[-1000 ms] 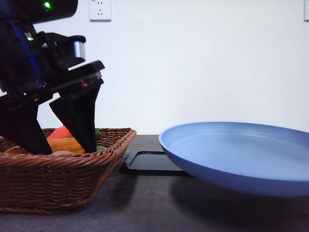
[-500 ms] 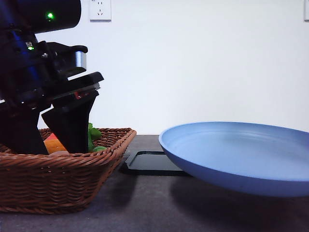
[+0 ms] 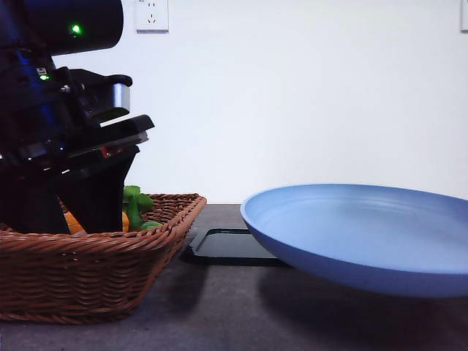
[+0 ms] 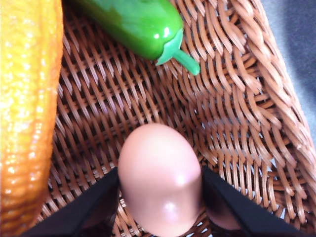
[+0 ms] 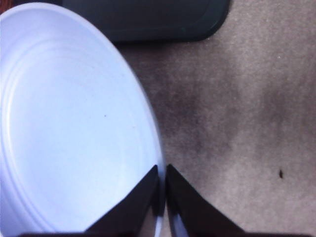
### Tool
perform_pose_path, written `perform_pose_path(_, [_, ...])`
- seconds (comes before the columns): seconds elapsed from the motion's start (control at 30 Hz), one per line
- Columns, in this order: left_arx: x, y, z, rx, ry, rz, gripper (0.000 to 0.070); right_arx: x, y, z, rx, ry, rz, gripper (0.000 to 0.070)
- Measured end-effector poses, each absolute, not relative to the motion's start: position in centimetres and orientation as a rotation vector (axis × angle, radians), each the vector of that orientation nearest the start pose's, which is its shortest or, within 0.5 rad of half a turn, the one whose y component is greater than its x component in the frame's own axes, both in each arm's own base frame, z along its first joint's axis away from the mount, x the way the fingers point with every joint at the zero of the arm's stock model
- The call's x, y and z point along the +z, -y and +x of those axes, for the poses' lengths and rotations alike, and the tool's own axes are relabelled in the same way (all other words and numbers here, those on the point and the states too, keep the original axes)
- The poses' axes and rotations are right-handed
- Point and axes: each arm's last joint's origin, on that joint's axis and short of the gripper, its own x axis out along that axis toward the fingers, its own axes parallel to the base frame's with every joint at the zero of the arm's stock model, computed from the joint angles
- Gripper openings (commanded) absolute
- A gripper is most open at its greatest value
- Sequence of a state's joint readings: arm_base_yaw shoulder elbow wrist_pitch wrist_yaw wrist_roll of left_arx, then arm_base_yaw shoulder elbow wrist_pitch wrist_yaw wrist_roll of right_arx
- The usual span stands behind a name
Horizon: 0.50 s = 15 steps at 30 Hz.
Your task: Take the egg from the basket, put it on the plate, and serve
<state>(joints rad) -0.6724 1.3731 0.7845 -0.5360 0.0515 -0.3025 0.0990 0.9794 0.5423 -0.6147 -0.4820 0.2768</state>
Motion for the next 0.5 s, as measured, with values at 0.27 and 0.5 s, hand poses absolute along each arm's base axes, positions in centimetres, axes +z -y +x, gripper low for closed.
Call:
perform_pose_path(0.27, [20.9, 15.5, 19.2, -0.482, -1.238, 0.172, 0.0201, 19.2, -3.0, 16.4, 0.379, -1.117, 0.447, 0.0000])
perform_pose_path(0.5, [26.8, 17.2, 20.6, -0.645, -1.123, 0.088, 0.0201, 19.2, -3.0, 16.4, 0.398, -1.121, 0.458, 0.0000])
